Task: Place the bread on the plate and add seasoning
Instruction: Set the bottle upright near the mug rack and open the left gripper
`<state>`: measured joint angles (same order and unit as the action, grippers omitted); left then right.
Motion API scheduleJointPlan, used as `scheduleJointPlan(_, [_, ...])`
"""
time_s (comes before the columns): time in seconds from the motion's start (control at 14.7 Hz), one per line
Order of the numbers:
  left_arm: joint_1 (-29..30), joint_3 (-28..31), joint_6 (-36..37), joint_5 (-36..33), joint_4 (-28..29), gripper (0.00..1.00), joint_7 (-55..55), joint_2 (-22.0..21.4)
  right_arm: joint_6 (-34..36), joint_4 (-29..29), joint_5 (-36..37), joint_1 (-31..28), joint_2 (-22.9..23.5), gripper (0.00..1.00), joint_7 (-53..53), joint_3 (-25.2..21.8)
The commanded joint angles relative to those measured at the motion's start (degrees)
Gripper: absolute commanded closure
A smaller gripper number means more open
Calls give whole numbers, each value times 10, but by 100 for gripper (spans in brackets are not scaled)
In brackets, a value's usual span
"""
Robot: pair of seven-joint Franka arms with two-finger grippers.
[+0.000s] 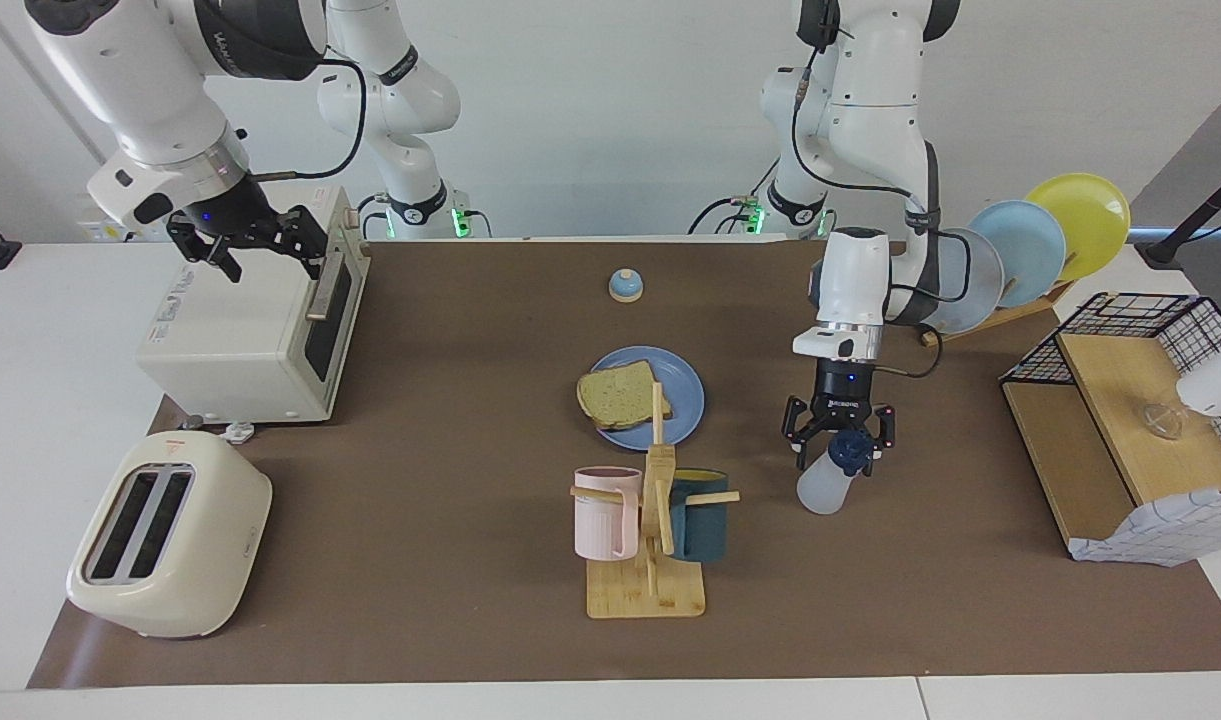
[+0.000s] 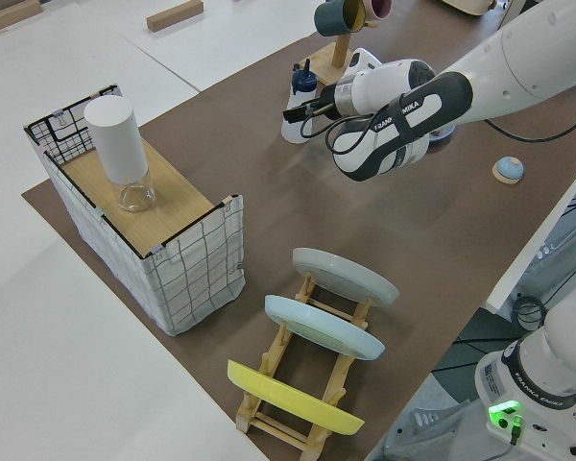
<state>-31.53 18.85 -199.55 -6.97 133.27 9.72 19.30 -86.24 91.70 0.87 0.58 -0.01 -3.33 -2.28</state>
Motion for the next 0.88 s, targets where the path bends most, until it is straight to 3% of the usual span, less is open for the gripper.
scheduleJointPlan(0.0, [1,1,-12,-10,22,0,0,-5,-2,6,2,-1,-7,0,-13,-1])
scheduleJointPlan(0.27, [1,0,-12,-10,53,0,4,-29,-2,6,2,-1,-7,0,-13,-1])
scheduleJointPlan(0.82, [-11,0,-7,-10,139,0,16,-141,-2,6,2,-1,-7,0,-13,-1])
